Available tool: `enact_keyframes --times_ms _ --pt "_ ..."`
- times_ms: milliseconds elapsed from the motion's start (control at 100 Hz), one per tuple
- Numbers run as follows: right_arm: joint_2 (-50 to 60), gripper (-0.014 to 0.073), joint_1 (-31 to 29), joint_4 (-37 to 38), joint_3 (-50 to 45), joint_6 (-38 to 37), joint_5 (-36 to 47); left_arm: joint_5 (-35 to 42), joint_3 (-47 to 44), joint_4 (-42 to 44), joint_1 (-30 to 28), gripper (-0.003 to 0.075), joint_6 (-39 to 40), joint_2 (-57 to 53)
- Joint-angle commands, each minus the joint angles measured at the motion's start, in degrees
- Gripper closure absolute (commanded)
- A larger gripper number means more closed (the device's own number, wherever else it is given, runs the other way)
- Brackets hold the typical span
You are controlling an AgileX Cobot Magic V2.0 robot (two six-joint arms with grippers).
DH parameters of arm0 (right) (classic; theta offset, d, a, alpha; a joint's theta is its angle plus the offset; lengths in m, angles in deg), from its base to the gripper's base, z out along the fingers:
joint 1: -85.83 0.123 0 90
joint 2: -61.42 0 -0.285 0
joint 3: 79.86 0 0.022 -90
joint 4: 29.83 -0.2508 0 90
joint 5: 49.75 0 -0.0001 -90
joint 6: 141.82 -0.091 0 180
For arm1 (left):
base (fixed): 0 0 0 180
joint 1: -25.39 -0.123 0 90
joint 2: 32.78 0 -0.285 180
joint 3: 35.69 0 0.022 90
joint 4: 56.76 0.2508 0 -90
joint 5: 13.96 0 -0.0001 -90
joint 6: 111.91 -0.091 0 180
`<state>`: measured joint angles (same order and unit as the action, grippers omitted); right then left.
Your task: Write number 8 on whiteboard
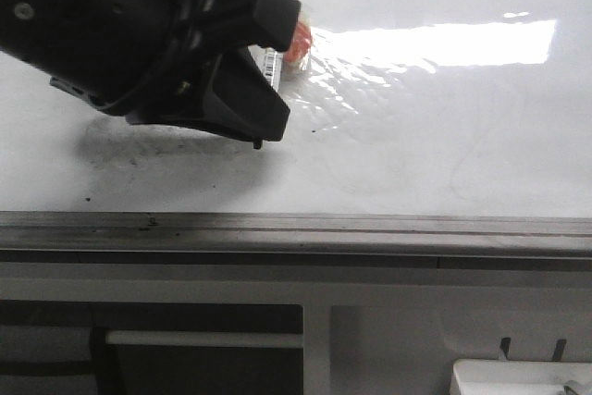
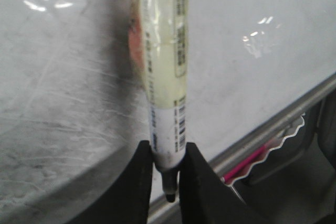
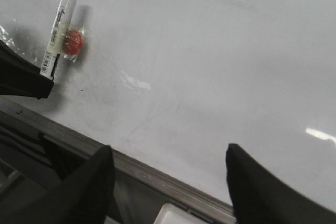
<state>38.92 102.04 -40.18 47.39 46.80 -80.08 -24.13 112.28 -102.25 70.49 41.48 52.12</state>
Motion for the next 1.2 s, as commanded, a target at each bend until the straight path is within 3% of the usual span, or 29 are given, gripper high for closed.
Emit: enact_keyframes --times_ms 0,120,340,620,1091,1191 --pt "-1.03 0.0189 1.32 -2.63 2.72 1.97 2.63 -3.69 1.59 2.52 0.1 0.0741 -0.01 -5.04" --pt "-1.59 0.0189 3.84 -8.88 4.75 11.75 -0.91 -10.75 1.12 4.87 0.19 0.0741 -5.76 -10.27" --pt "-8.15 0.0189 9.71 -37.98 7.15 42.24 -3.91 -25.3 -0.13 -0.41 2.52 0.0741 -37.35 -19.94" --pt "-21.7 0.0189 14.97 -61.48 7.41 66.65 -4.59 -27.91 -0.24 -4.04 3.81 0.0741 -43.14 -20.03" --pt "-35.78 0.019 19.48 -63.94 14.93 69.52 -4.72 -29.44 -0.24 -4.04 3.81 0.0741 -44.45 -18.22" --pt "-36.7 0.0257 19.85 -63.94 14.93 69.52 -4.97 -29.22 -0.24 -4.04 3.81 0.0741 -44.45 -18.0"
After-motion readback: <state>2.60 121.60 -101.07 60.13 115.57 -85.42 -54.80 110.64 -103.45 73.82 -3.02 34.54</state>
